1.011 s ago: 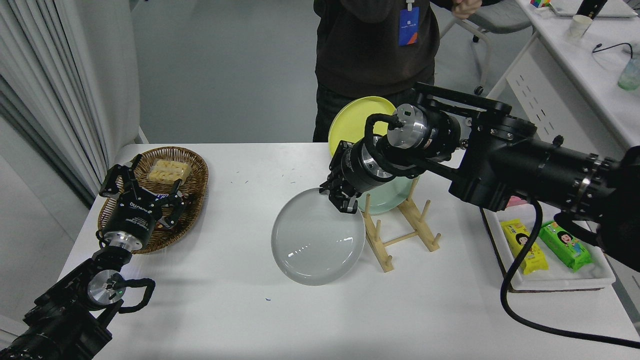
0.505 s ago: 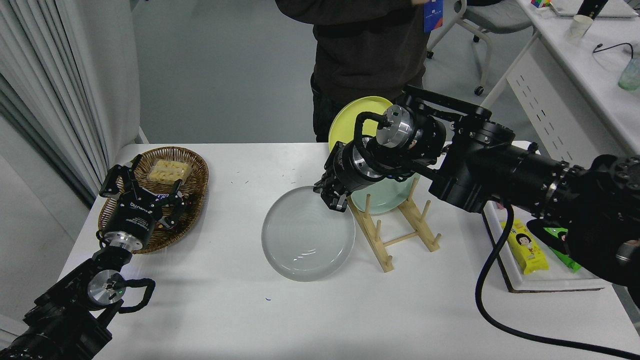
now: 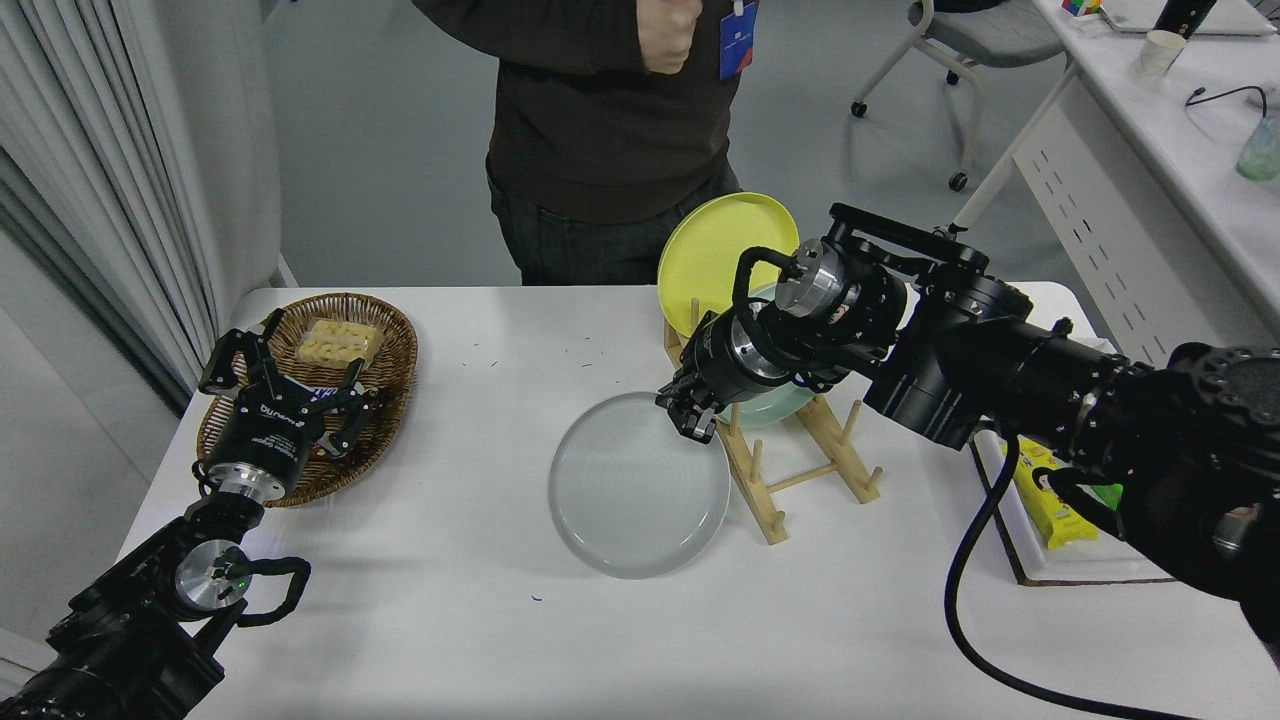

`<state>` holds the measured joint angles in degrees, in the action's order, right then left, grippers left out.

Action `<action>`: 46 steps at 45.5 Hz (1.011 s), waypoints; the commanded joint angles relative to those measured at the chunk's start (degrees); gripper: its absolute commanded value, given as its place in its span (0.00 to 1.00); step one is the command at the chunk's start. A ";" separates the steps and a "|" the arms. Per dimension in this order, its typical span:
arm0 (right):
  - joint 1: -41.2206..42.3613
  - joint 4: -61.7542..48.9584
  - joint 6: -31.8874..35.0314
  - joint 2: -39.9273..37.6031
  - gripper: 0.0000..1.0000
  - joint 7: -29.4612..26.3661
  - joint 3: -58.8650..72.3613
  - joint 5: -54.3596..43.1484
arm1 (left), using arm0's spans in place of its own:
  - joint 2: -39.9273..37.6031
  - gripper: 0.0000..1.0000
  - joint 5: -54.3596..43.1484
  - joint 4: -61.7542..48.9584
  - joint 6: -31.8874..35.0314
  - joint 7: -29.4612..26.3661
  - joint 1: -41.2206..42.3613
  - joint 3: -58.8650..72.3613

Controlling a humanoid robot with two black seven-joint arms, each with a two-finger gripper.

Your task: Place the plate on the table

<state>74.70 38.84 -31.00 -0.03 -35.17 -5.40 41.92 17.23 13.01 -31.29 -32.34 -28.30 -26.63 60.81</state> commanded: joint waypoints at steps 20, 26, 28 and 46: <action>-5.09 2.65 2.96 0.03 0.00 0.89 0.04 1.15 | 0.00 0.98 0.00 0.00 0.00 0.00 0.00 -0.07; -6.23 2.65 2.96 0.03 0.00 0.89 0.04 1.50 | 0.00 0.98 0.00 0.00 0.00 0.00 0.00 0.02; -6.49 2.65 3.05 0.03 0.00 0.89 0.04 1.59 | 0.00 0.98 0.00 0.00 0.00 0.00 0.00 -0.07; -9.04 1.94 4.19 0.03 0.00 1.33 0.04 2.91 | 0.00 0.98 0.00 0.00 0.00 0.00 0.00 0.01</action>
<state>67.13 41.15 -27.20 0.00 -34.18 -5.36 44.38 17.23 13.00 -31.29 -32.34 -28.30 -26.63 60.78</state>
